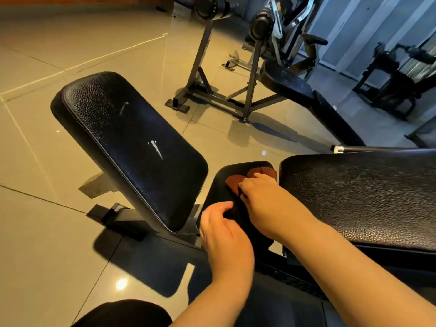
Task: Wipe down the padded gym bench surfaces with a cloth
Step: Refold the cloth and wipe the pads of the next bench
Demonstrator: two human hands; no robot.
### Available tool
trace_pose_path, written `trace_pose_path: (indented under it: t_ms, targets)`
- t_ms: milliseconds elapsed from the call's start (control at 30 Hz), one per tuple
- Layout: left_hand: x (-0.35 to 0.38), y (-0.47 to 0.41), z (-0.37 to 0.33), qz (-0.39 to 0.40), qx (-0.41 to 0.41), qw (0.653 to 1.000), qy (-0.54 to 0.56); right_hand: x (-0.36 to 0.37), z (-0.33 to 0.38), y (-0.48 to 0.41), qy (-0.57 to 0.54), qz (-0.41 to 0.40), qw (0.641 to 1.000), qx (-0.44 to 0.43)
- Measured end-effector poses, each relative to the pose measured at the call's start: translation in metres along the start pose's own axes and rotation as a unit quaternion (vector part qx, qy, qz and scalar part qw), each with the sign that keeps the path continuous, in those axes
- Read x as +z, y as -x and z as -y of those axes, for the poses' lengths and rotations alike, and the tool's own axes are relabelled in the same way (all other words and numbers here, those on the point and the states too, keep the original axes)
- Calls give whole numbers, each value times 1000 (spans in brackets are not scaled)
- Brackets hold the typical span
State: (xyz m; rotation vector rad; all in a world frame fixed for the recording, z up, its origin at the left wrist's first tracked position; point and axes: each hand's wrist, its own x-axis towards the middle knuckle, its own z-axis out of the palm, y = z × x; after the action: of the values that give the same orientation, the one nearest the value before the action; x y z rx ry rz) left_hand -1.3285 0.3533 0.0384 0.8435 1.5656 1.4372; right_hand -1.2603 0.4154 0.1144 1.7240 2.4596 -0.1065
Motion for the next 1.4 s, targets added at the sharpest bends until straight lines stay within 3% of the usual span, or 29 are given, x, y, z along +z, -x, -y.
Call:
trace_pose_path:
  t_ms: [200, 367, 567, 733, 933, 1100, 1300, 1400]
  targets:
    - [-14, -5, 0, -50, -94, 992, 70, -1, 21, -3, -5, 136, 990, -37]
    - [-23, -12, -3, -60, -92, 992, 59, 12, 35, -18, 71, 65, 994, -42]
    - [-27, -17, 1, -68, -138, 985, 75, -2, 28, -10, -34, 162, 985, -50]
    - [-31, -23, -1, -101, -165, 979, 70, 2, 27, -24, 21, 90, 995, -22]
    - [-31, -21, 2, -70, -187, 975, 93, -4, 35, -15, -27, 193, 979, -63]
    - [-33, -24, -1, -67, -187, 976, 89, 1, 19, -20, 43, 83, 995, -20]
    - [-32, -25, 3, -69, -188, 976, 79, 3, 35, -6, 30, 176, 981, -78]
    - [-32, -21, -1, -41, -178, 981, 71, -7, 4, -14, 12, 129, 991, -25]
